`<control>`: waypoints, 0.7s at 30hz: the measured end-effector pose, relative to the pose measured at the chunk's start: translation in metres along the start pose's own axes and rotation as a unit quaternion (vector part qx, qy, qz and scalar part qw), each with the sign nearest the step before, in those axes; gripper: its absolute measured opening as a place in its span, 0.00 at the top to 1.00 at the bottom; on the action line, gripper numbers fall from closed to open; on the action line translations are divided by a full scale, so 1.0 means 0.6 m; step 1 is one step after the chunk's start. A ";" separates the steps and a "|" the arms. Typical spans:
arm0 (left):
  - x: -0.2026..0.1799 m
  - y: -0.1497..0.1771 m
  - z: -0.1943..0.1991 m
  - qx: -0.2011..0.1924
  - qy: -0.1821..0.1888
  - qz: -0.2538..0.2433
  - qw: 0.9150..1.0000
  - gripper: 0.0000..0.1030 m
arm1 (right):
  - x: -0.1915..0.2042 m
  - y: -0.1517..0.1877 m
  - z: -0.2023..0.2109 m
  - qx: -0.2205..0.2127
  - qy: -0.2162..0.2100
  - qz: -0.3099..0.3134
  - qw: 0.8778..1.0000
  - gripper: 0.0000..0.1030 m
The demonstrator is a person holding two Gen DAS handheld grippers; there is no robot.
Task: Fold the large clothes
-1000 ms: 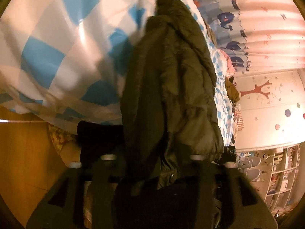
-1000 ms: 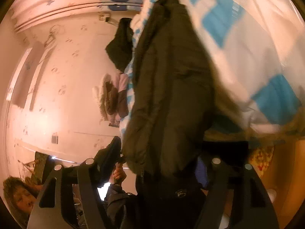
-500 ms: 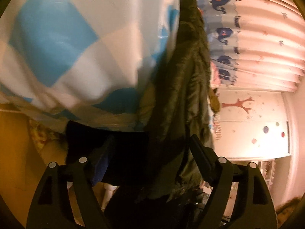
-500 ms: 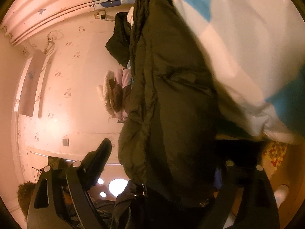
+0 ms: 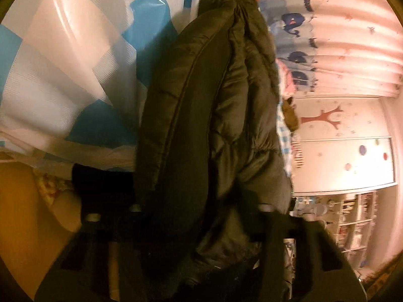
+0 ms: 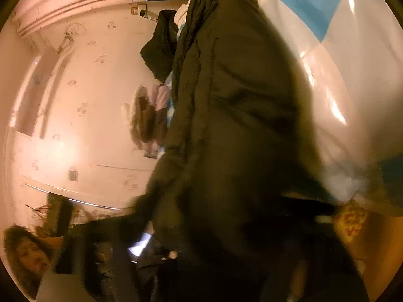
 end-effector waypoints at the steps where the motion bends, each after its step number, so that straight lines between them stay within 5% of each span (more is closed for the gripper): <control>1: -0.009 0.000 0.000 -0.001 -0.010 -0.007 1.000 0.77 | 0.000 0.001 0.002 -0.005 0.002 0.002 1.000 0.63; 5: -0.039 0.000 0.008 -0.011 -0.033 -0.025 0.999 0.87 | 0.008 0.009 0.008 -0.019 0.008 0.013 1.000 0.71; 15: -0.109 0.011 0.066 -0.026 -0.025 -0.080 0.996 0.92 | 0.051 0.033 0.064 -0.055 -0.005 0.041 0.998 0.79; 21: -0.149 0.032 0.043 -0.010 -0.154 -0.170 0.973 0.91 | 0.030 0.044 0.084 -0.029 0.019 0.033 0.999 0.76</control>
Point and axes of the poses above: each gripper's, at about its wrist camera, not at the fingertips, and z roughly against the way its jaws point, x to its left, y to its underside, the point moved 1 cm from there along -z, roughly the way its jaws point, and after that the axes turned 11 degrees about y, right-handed, at the moved point
